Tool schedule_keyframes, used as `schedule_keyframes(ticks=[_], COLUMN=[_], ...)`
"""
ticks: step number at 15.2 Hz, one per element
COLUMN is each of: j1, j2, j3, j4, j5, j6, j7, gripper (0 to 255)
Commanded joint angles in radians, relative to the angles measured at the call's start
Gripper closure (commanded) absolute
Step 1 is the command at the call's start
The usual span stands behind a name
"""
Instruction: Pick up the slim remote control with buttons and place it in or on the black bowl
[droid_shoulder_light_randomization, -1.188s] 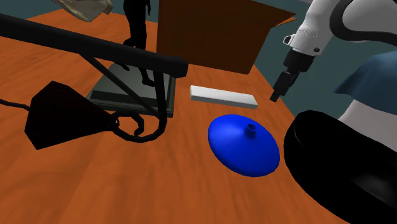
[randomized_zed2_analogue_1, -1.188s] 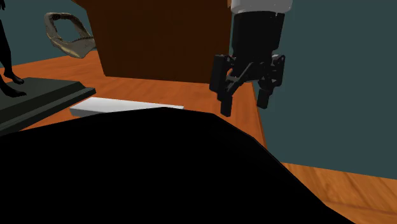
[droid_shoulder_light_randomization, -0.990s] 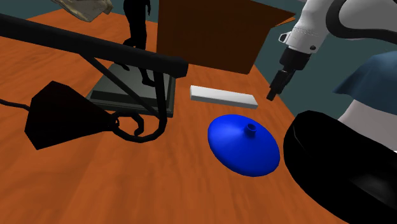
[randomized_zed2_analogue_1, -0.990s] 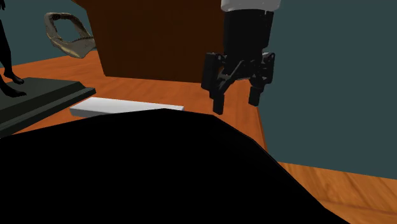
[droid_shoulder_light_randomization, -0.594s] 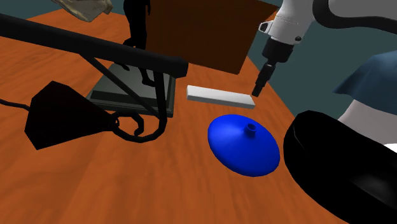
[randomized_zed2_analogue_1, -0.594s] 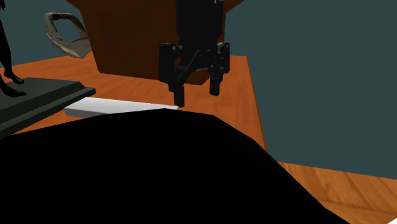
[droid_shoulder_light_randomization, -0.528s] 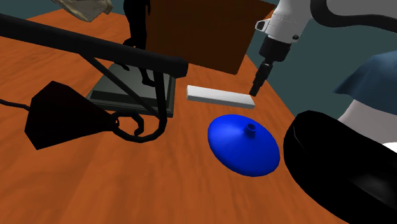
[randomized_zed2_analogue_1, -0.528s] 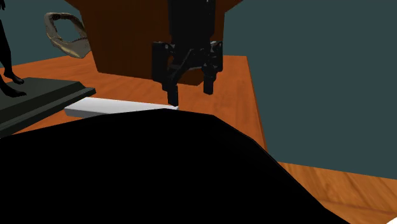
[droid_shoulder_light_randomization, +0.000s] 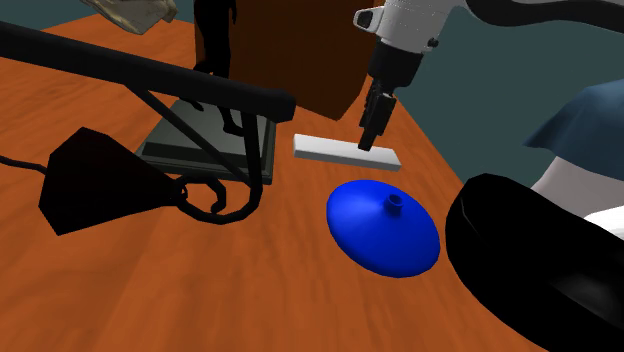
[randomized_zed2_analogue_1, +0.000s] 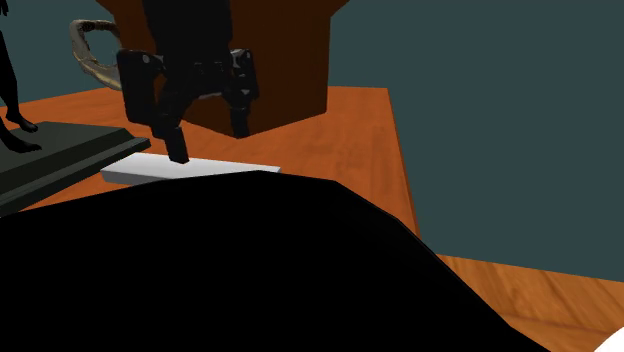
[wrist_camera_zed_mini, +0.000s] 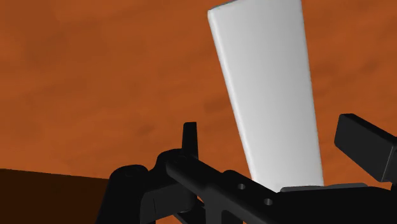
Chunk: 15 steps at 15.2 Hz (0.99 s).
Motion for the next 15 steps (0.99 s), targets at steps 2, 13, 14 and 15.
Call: schedule_keyframes(ticks=[2, 13, 14, 15], j1=[0.022, 0.027, 0.027, 0.027], j2=[0.039, 0.02, 0.02, 0.02], j3=[0.026, 0.033, 0.033, 0.033], j4=[0.053, -0.066, -0.066, -0.066], j5=[-0.007, 0.002, 0.002, 0.002], j6=[-0.002, 0.098, 0.098, 0.098], j7=[-0.025, -0.031, -0.031, -0.031], gripper=[0, 0, 0, 0])
